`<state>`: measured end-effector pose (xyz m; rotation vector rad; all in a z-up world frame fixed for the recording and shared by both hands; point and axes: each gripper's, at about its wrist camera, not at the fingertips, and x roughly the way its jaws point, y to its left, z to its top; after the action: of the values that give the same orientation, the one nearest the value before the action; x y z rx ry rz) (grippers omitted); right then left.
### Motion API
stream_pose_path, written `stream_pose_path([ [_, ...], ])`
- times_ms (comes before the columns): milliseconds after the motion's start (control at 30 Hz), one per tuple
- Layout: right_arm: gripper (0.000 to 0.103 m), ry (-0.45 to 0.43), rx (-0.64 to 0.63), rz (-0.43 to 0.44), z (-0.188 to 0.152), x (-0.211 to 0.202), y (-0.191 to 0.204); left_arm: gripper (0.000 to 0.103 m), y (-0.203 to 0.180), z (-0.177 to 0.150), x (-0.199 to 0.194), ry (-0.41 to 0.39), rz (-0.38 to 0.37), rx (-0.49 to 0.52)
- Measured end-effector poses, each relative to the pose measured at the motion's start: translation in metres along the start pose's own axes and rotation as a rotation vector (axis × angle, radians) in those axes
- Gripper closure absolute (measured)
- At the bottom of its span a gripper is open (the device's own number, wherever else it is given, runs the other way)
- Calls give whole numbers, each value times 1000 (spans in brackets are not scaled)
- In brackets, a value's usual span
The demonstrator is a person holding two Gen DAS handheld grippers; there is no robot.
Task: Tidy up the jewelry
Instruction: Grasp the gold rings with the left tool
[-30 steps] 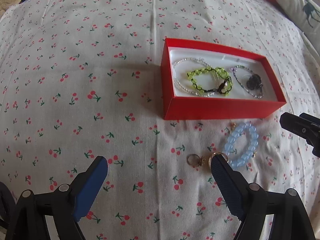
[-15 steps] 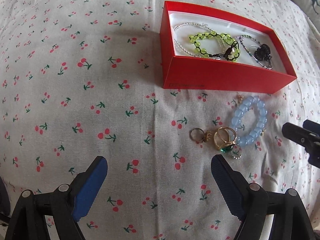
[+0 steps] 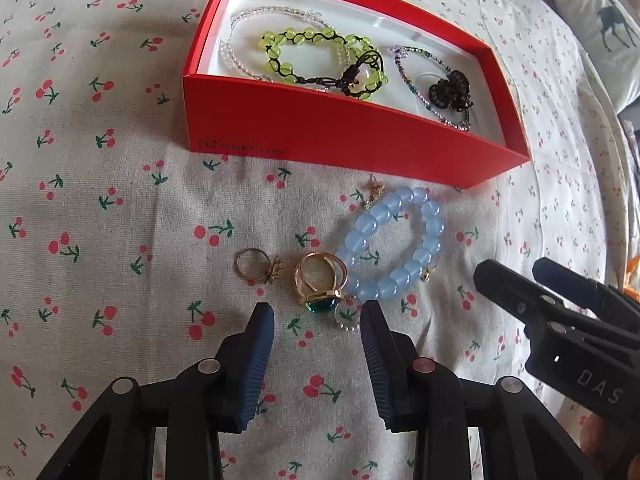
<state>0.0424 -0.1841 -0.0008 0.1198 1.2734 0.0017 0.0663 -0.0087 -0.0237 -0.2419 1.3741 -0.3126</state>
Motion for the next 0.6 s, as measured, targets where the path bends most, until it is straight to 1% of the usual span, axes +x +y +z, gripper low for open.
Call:
stream_pose_path([
  [167, 28, 0, -2, -9, -1, 0, -6, 72, -2, 9, 7, -22, 5, -46],
  [333, 28, 4, 6, -15, -3, 0, -11, 80, -1, 13, 15, -29, 28, -74],
  [433, 28, 5, 8, -19, -3, 0, -14, 81, -2, 13, 18, -25, 41, -76],
  [600, 28, 5, 13, -22, -5, 0, -18, 81, -3, 13, 13, -44, 43, -71],
])
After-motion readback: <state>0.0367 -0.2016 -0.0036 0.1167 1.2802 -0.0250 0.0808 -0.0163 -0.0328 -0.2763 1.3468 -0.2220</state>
